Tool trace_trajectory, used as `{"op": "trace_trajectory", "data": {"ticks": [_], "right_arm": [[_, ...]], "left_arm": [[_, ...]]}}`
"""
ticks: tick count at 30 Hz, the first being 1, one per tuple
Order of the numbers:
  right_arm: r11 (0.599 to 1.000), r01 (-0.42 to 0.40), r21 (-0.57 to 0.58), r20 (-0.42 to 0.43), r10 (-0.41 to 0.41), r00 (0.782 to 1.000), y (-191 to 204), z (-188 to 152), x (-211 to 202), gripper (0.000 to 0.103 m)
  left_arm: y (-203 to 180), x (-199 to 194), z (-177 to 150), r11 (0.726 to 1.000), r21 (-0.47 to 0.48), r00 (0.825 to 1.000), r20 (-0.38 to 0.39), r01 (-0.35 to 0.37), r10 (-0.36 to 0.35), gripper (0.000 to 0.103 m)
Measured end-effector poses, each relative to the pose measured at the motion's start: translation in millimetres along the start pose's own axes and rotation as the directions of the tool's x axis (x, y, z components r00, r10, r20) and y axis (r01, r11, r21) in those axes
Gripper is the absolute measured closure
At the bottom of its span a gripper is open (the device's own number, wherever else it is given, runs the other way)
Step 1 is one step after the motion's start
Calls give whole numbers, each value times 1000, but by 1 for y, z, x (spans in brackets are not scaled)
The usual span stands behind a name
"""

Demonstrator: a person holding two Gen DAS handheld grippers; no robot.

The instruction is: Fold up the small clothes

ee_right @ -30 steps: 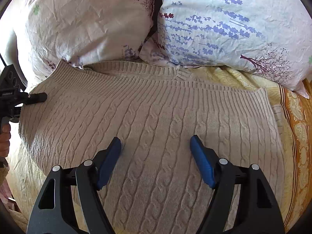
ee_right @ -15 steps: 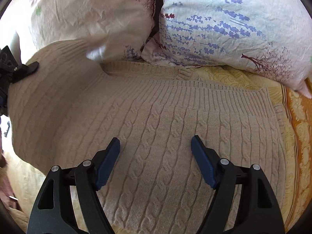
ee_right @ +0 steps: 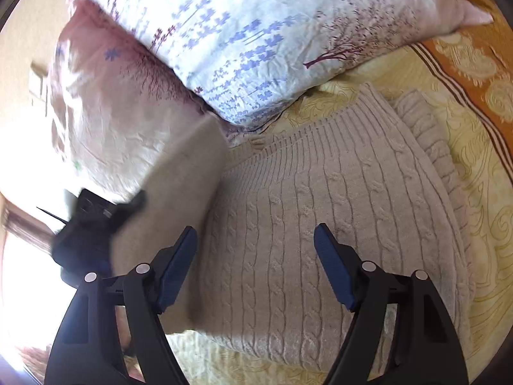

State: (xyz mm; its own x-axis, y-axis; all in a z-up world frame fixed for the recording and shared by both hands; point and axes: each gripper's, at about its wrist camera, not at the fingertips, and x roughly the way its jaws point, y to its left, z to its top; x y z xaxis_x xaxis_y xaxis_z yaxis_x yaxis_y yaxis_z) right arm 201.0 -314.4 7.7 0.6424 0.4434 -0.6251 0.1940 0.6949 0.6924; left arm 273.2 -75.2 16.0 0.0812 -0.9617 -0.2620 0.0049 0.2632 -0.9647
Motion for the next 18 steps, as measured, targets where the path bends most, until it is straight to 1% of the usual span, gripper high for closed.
{"op": "trace_trajectory", "data": {"ticks": [1, 3, 4, 5, 6, 7, 8, 9, 11, 13, 14, 15, 16, 18], "right_arm": [[999, -17, 28, -2, 17, 1000, -3, 1, 0, 26], [996, -46, 75, -12, 47, 999, -9, 4, 1, 26], [995, -49, 90, -19, 51, 999, -10, 5, 2, 27], [993, -54, 101, -25, 57, 998, -10, 6, 2, 27], [991, -68, 113, -29, 71, 997, -10, 7, 4, 27], [988, -82, 127, -32, 87, 996, -9, 8, 5, 27], [985, -99, 143, -36, 105, 994, -11, 10, 8, 27], [980, -115, 160, -44, 124, 991, -12, 11, 10, 27], [977, -120, 174, -61, 132, 989, -12, 13, 13, 27], [983, -99, 156, -85, 113, 990, -9, 15, 19, 35], [985, -87, 147, -97, 102, 990, -7, 15, 23, 37], [988, -74, 136, -110, 89, 990, -5, 15, 27, 42], [990, -61, 126, -121, 76, 990, -3, 16, 32, 46], [994, -36, 107, -138, 51, 989, 1, 16, 39, 50]], "left_arm": [[3, 4, -2, 1000, -2, 1000, -4, -13, 13, 83], [1, 10, -4, 999, 23, 999, -2, -42, 42, 81], [-3, 11, -4, 998, 34, 999, -3, -45, 45, 74], [-8, 13, -3, 999, 44, 1000, -16, -22, 23, 61], [-13, 13, -3, 998, 58, 999, -31, 11, -10, 51], [-18, 12, -4, 996, 74, 998, -52, 45, -41, 32], [-25, 11, -6, 993, 98, 996, -72, 64, -57, 23], [-32, 7, -9, 990, 127, 995, -80, 61, -51, 21], [-37, -6, -14, 984, 171, 996, -77, 54, -41, 18], [-38, -23, -19, 980, 197, 999, -44, 11, -2, 18], [-38, -33, -22, 977, 210, 999, -16, -28, 32, 17], [-36, -43, -24, 972, 222, 997, 14, -73, 72, 17], [-34, -54, -28, 965, 233, 992, 42, -122, 115, 16], [-30, -72, -36, 944, 250, 976, 96, -214, 196, 16]]}}
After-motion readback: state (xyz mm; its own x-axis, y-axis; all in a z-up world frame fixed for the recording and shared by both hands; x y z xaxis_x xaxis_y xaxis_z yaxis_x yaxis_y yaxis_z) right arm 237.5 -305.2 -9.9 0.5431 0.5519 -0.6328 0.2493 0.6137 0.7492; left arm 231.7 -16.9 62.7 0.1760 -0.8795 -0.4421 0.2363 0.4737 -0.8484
